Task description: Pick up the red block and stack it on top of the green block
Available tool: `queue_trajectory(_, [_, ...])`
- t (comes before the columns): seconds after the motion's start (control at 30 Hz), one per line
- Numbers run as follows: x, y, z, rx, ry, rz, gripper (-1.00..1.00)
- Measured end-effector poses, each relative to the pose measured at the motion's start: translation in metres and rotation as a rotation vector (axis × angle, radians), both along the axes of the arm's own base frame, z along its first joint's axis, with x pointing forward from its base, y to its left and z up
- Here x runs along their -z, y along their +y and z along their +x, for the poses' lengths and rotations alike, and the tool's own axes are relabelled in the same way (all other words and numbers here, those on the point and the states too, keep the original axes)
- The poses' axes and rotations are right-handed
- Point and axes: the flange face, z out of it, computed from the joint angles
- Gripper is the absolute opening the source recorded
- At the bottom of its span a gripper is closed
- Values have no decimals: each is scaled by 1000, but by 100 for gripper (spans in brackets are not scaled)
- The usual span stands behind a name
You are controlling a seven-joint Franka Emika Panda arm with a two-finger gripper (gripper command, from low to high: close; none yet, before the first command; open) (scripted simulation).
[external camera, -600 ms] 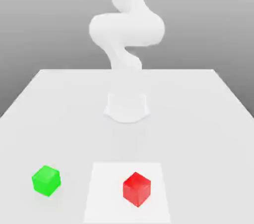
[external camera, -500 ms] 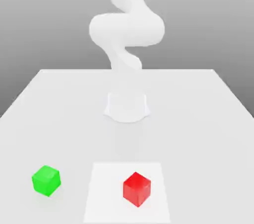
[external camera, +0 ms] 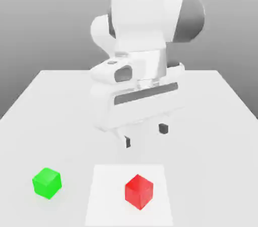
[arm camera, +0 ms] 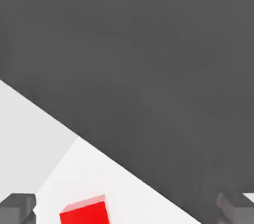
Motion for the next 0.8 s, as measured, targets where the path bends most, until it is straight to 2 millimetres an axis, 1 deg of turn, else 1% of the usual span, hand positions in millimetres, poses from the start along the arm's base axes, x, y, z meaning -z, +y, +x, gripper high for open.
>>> queue_trajectory(0.1, [56,-1,-19,-103,88,-42,0])
queue_trajectory(0.13, [72,-1,-23,-124,105,-50,0])
queue_trajectory(0.3, [131,-2,-26,-144,122,-59,0])
queue_trajectory(0.33, [140,-2,-27,-144,123,-58,-100])
queue_trajectory(0.5, [140,-2,-27,-144,125,-58,-100])
queue_trajectory(0.53, [144,-2,-28,-144,125,-58,-100])
queue_trajectory(0.57, [140,-2,-27,-144,125,-58,-100])
queue_trajectory(0.63, [123,-2,-26,-145,124,-59,-100])
queue_trajectory(0.73, [92,-2,-27,-145,125,-58,-100])
queue_trajectory(0.77, [84,-12,-26,-129,125,-58,-100])
queue_trajectory(0.8, [77,-31,-25,-99,126,-56,-100])
